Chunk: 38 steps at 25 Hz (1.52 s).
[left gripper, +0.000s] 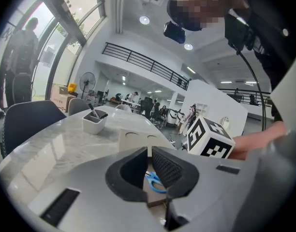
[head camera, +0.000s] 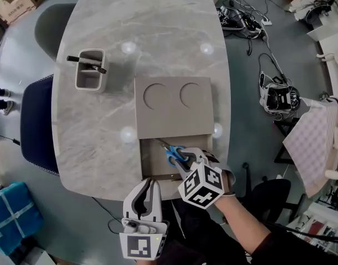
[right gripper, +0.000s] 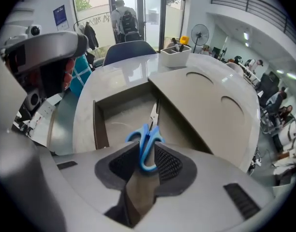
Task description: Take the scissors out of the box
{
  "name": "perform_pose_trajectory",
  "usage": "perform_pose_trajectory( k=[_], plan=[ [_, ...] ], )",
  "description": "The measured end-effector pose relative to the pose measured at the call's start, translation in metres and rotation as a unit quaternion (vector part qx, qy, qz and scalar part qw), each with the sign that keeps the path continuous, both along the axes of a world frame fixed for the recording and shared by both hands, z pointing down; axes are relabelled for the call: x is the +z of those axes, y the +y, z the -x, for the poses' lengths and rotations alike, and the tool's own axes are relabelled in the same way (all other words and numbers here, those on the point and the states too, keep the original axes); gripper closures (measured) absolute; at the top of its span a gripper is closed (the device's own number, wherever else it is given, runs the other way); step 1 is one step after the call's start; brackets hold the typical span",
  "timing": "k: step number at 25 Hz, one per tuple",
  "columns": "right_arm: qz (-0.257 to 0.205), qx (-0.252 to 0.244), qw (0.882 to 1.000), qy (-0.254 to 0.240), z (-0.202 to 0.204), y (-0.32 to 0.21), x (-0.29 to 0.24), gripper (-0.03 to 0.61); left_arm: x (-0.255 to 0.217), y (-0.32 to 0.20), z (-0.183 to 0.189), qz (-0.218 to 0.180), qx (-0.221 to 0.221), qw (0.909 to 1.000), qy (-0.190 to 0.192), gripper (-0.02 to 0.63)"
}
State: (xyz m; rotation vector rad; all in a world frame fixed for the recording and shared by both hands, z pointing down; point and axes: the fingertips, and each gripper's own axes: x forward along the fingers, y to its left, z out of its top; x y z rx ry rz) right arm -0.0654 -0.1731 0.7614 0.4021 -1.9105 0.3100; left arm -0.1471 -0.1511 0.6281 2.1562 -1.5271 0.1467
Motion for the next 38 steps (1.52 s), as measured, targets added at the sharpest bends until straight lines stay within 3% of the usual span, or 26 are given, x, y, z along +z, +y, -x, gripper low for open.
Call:
perform_pose_trajectory(
  k=[3, 7, 12, 26, 38],
  plan=[
    [0.023, 0.010, 1.000, -0.009, 0.005, 0.004, 0.000, 0.445, -0.001, -0.002, 0.003, -0.008, -0.005, 0.9999, -0.003, 0.597],
    [0.008, 0.021, 1.000, 0.010, 0.001, 0.004, 0.009, 0.448, -0.001, -0.002, 0.004, -0.011, -0.006, 0.9999, -0.003, 0.595],
    [-0.003, -0.032, 0.998, 0.056, -0.017, 0.006, 0.015, 0.485, -0.001, -0.003, 0.003, -0.005, -0.004, 1.0000, -0.002, 0.595],
    [0.010, -0.061, 0.998, 0.025, -0.013, 0.011, 0.010, 0.511, -0.002, -0.007, -0.004, -0.002, -0.005, 0.9999, -0.009, 0.595],
    [-0.037, -0.014, 0.999, -0.029, -0.021, -0.004, -0.058, 0.512, -0.036, -0.026, -0.002, -0.008, -0.006, 0.9996, -0.025, 0.597]
  ],
)
